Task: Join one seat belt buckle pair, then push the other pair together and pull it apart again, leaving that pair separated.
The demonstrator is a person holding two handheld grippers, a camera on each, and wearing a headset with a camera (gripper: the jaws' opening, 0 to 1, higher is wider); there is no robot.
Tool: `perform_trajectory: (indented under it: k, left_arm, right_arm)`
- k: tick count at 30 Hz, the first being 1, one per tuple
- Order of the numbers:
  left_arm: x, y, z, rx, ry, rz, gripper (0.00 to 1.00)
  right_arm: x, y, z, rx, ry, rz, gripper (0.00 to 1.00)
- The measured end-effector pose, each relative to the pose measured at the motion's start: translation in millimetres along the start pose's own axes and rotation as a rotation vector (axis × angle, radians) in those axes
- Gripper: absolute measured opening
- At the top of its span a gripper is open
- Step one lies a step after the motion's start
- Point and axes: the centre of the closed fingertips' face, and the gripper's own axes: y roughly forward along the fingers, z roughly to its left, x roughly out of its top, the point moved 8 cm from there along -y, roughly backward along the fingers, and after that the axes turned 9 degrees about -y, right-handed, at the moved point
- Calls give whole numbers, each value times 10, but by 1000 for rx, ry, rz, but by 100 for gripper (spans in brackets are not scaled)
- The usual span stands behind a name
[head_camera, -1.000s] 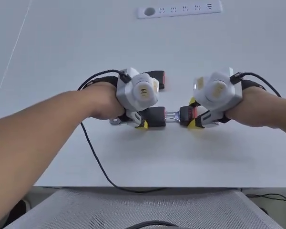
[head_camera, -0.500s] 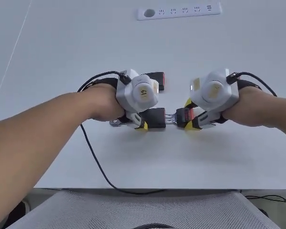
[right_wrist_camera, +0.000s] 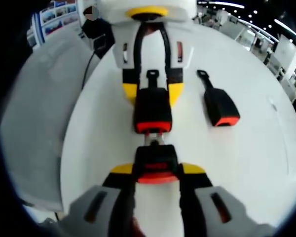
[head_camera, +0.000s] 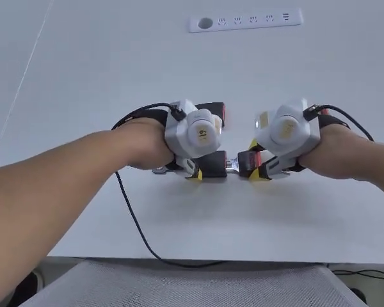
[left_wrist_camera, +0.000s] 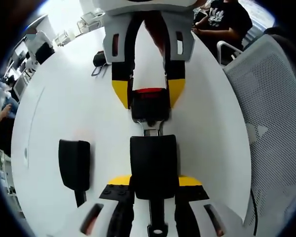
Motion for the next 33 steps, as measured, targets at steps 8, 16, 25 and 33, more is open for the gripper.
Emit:
perform_trajectory:
  k: [8, 16, 25, 33]
  left_arm:
    - [17, 0, -10, 1, 0, 4, 31]
    - [25, 9, -4, -2, 19, 15, 31]
    - [28, 9, 7, 0, 21, 23, 32]
    - [35, 5, 16, -4, 29, 33, 32]
  right_arm:
    - [78, 71, 14, -14, 15, -13, 32]
    - [87, 104, 21, -9, 25, -15, 32]
    - [74, 108, -1, -8, 28, -11, 33]
    - [76, 105, -13, -17, 25, -18, 33]
